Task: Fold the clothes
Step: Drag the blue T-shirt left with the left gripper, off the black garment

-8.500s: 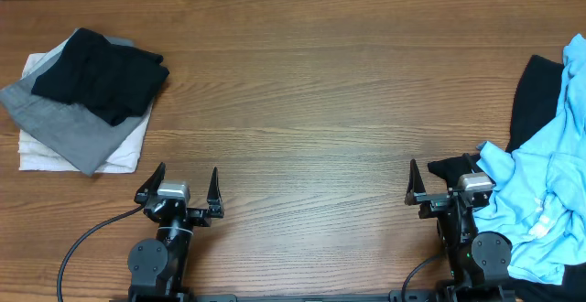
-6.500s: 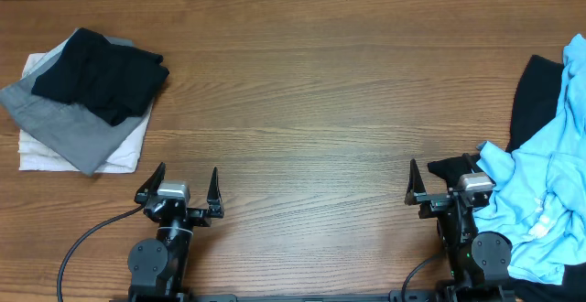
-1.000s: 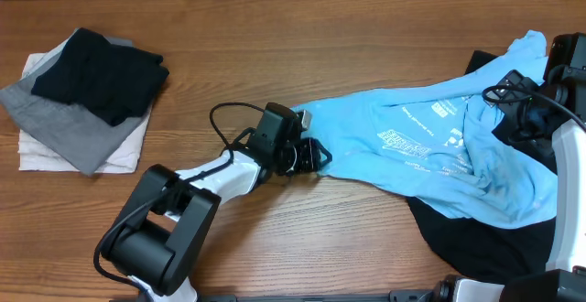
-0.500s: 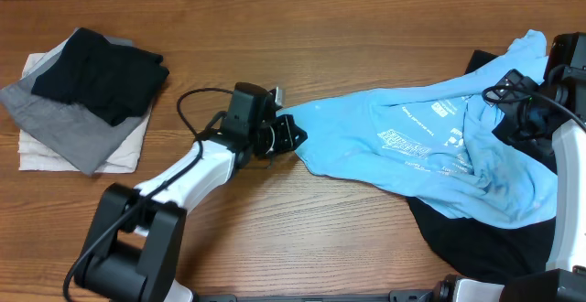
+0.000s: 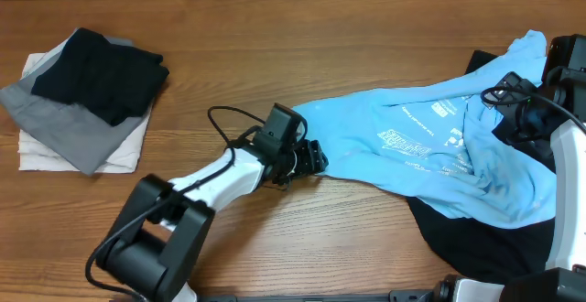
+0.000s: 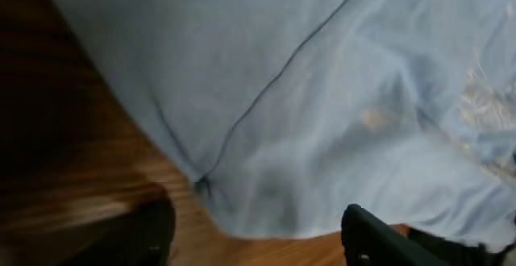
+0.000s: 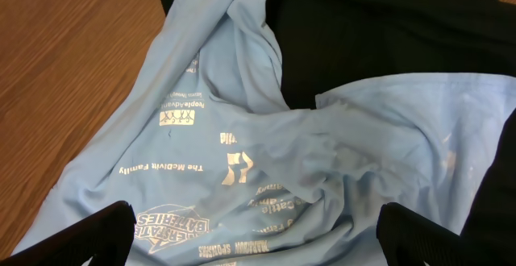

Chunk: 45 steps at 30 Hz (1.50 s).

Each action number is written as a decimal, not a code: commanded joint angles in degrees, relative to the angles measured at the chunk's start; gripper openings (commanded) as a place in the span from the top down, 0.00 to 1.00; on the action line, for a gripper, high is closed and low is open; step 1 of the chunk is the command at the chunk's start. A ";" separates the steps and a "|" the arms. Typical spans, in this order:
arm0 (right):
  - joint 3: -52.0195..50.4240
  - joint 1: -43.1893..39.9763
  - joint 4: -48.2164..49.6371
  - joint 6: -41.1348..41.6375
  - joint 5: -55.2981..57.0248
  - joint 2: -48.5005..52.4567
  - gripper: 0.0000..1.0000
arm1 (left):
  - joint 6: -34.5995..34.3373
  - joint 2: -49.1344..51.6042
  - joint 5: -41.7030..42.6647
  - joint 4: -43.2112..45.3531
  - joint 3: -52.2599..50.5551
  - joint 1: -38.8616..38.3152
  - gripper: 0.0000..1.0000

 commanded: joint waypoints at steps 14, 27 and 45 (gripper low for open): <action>-0.26 -0.17 -0.44 -1.70 0.24 0.15 0.05 | 6.95 -3.06 4.59 6.45 8.20 7.91 0.96; -0.31 -0.26 -0.22 -1.92 0.09 6.23 0.61 | 15.82 -12.04 -3.98 1.86 11.82 27.89 0.96; -0.31 0.15 9.77 -21.70 -22.73 23.76 0.87 | 18.18 -11.78 -6.25 5.20 13.68 35.17 0.96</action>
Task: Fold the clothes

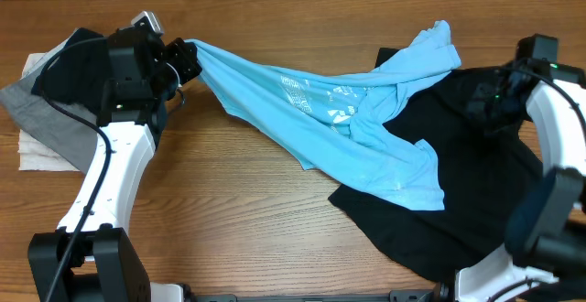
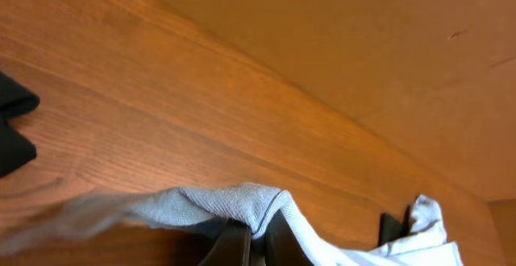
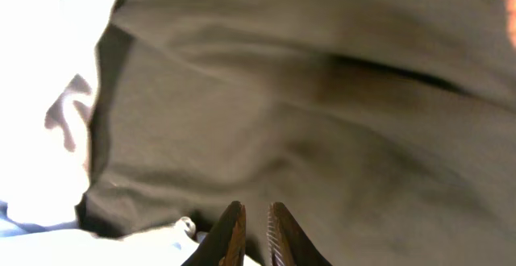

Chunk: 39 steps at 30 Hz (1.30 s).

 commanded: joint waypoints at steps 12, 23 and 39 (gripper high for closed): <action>-0.04 5.79 15.69 -8.41 -6.32 16.11 0.85 | 7.28 0.09 -4.15 -4.92 1.75 0.26 0.96; -0.04 -7.67 19.67 3.08 14.91 16.61 0.87 | 11.52 0.11 -12.52 -5.75 1.75 0.28 0.96; 4.17 -26.97 20.17 6.95 11.50 16.24 0.76 | 12.39 5.70 -11.54 10.99 2.56 0.26 0.96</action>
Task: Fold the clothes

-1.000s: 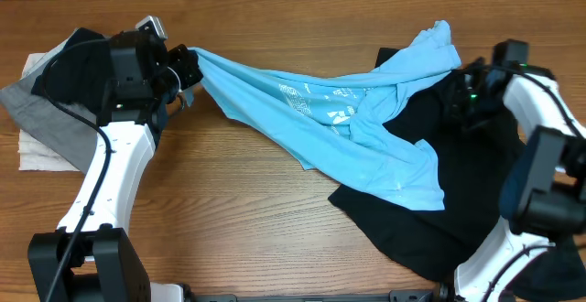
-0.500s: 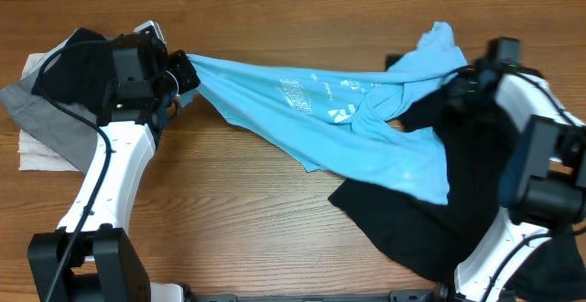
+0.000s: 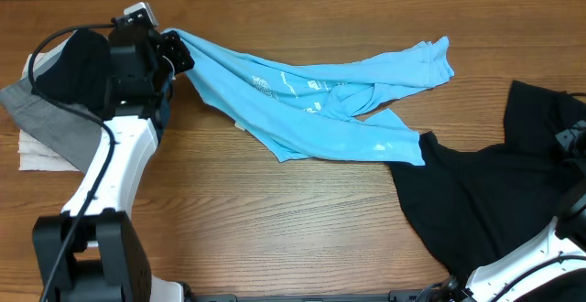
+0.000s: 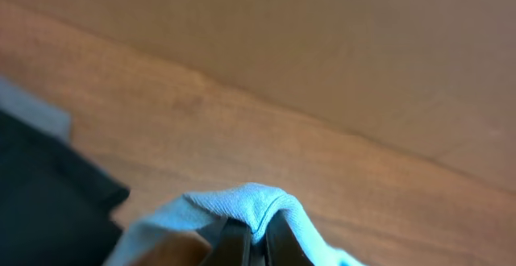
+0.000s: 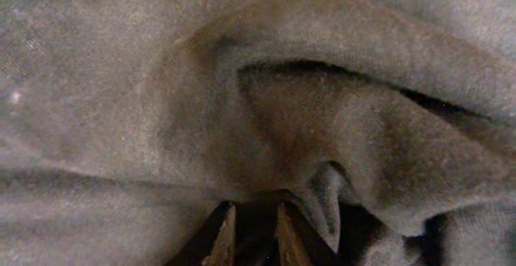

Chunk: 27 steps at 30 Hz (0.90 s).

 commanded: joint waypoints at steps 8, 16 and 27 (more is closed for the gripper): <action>13.62 7.78 -10.75 0.46 -10.54 -3.23 0.65 | 1.86 9.44 0.17 -0.26 15.54 0.35 0.96; 12.28 18.78 -32.35 0.04 -11.26 -5.49 0.64 | 1.86 12.87 13.11 -27.36 24.30 -0.61 0.00; -2.43 28.74 -36.17 -2.75 -16.28 -5.62 0.64 | 2.03 12.90 16.74 -62.49 23.41 -7.13 0.02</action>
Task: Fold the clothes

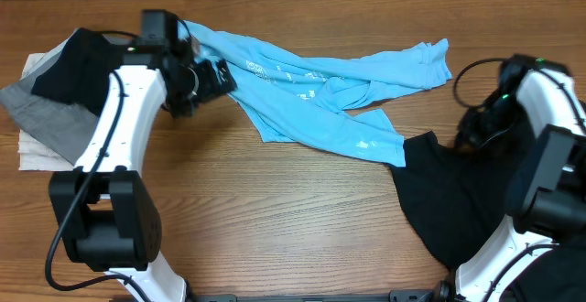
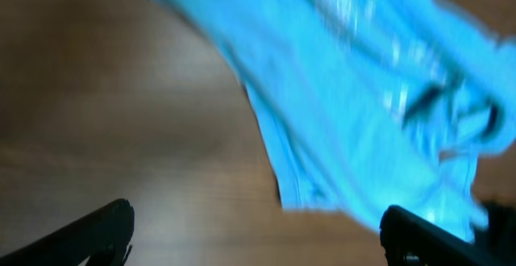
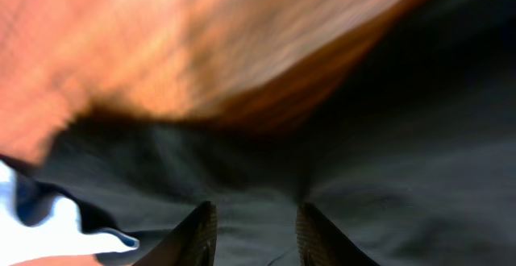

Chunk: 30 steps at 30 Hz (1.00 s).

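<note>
A light blue T-shirt [image 1: 311, 82] with white print lies bunched and stretched across the far half of the table, and fills the top of the left wrist view [image 2: 339, 81]. My left gripper [image 1: 215, 78] hovers over the shirt's left part, open [image 2: 258, 246], with only wood between its fingers. A black garment [image 1: 458, 201] lies crumpled at the right. My right gripper [image 1: 469, 130] is at its upper left corner. In its own view the right gripper [image 3: 256, 242] has its fingers apart, with black cloth [image 3: 363, 161] behind them.
A stack of folded clothes [image 1: 73, 91], grey and white with a black piece on top, sits at the far left. Bare wooden table [image 1: 275, 220] runs along the near side. A blue shirt corner [image 3: 48, 218] shows beside the black cloth.
My left gripper was shut on the blue shirt's edge at the far left; now it is open and further right, the shirt let go. My right gripper has moved in from the right edge and opened.
At first the blue shirt lay over the black garment at the right, both grippers open. Then the left was shut on the shirt's end near the folded stack, the right shut on black cloth. The garments came apart, and now both lie released.
</note>
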Each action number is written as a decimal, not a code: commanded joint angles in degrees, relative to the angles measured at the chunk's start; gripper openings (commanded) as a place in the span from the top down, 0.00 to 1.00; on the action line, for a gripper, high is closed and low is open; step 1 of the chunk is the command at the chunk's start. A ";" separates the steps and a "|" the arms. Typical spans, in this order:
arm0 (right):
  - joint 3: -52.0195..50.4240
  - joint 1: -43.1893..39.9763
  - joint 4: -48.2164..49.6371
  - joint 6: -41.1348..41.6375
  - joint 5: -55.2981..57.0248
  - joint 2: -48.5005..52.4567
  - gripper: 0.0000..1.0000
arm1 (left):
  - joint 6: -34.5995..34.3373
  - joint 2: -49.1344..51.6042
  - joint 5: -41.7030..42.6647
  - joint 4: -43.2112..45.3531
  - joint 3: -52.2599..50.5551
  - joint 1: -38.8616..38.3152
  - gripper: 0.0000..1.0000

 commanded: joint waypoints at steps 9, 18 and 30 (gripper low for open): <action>-16.94 2.89 11.52 -1.11 -2.89 -1.66 0.63 | 1.42 0.35 1.77 0.59 -10.86 -11.56 0.28; -20.46 -9.57 17.16 21.05 16.48 -1.77 0.61 | 1.22 0.35 1.62 5.53 -16.35 -12.09 0.27; -8.41 -20.22 11.34 30.38 18.71 -6.14 0.59 | -0.55 0.35 2.25 9.20 -17.49 -13.33 0.27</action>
